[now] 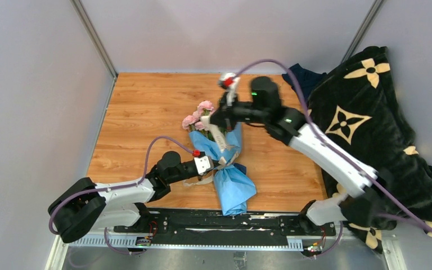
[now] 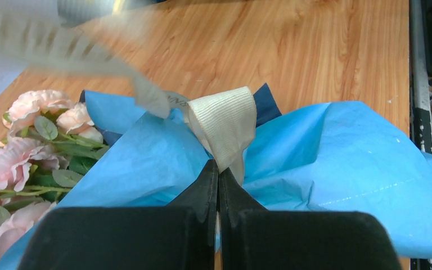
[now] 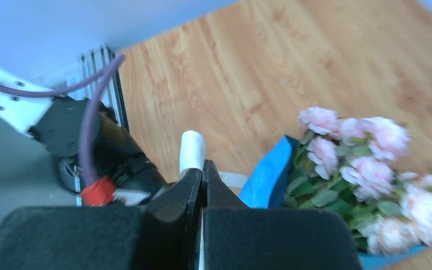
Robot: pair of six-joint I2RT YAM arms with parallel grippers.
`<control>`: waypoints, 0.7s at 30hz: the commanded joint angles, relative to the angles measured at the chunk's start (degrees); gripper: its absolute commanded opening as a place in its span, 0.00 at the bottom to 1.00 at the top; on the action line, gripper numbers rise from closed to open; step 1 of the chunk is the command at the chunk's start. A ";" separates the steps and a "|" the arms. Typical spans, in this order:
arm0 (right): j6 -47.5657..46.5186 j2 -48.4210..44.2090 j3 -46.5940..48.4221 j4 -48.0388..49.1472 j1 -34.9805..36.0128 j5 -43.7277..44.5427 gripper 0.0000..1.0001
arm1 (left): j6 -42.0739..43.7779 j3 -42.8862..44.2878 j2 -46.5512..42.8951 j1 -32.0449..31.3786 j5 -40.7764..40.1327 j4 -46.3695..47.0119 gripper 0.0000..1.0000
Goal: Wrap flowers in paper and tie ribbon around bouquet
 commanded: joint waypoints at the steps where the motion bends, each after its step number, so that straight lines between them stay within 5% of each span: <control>1: -3.58 14.49 12.33 -2.31 8.74 1.54 0.00 | 4.43 -0.10 -1.55 -0.46 3.70 -1.57 0.00; 7: 2.79 29.79 29.69 -5.37 11.63 0.83 0.03 | 4.21 -0.27 -2.37 -0.55 4.63 -2.12 0.00; 8: 2.76 32.30 31.65 -7.93 11.85 1.26 0.11 | 3.49 -0.39 -2.63 -0.54 4.07 -2.19 0.00; 11: 0.05 34.71 35.37 -13.45 12.10 1.57 0.65 | 3.33 -0.89 -3.63 -0.53 3.18 -2.72 0.00; 13: -4.20 33.64 35.83 -16.87 11.89 2.90 0.80 | 3.21 -1.23 -3.98 -0.54 2.41 -2.74 0.00; 21: -16.86 14.02 16.75 -15.95 4.90 2.78 0.82 | 0.35 -2.13 -4.91 -0.51 0.96 -2.74 0.00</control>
